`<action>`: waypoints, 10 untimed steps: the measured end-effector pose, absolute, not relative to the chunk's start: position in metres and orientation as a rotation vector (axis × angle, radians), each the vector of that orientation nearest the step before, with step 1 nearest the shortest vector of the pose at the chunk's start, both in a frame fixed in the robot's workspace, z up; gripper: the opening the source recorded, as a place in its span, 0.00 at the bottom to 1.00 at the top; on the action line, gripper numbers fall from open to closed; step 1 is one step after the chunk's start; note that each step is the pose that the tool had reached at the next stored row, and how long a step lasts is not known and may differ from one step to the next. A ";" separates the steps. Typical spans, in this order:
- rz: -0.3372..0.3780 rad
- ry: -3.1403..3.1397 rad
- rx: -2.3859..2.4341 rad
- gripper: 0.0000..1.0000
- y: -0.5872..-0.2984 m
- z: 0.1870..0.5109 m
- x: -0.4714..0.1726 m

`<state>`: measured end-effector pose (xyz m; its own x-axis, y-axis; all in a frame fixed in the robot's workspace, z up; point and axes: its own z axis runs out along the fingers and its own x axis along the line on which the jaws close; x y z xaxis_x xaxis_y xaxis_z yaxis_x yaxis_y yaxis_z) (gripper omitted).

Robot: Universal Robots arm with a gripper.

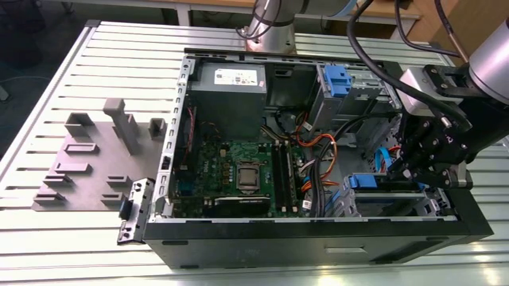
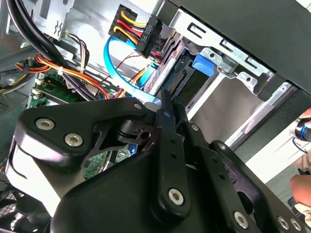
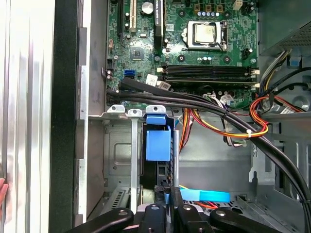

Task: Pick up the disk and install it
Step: 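Insert the first disk wire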

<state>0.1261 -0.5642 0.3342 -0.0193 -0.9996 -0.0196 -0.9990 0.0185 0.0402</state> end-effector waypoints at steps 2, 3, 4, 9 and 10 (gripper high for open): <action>-0.067 -2.232 2.190 0.16 -0.564 0.334 0.126; -0.067 -2.232 2.190 0.16 -0.564 0.334 0.126; -0.067 -2.232 2.190 0.16 -0.564 0.334 0.126; -0.066 -2.232 2.190 0.16 -0.564 0.332 0.126; -0.066 -2.232 2.190 0.16 -0.564 0.332 0.126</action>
<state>0.1261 -0.5642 0.3323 -0.0193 -0.9996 -0.0196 -0.9990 0.0185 0.0402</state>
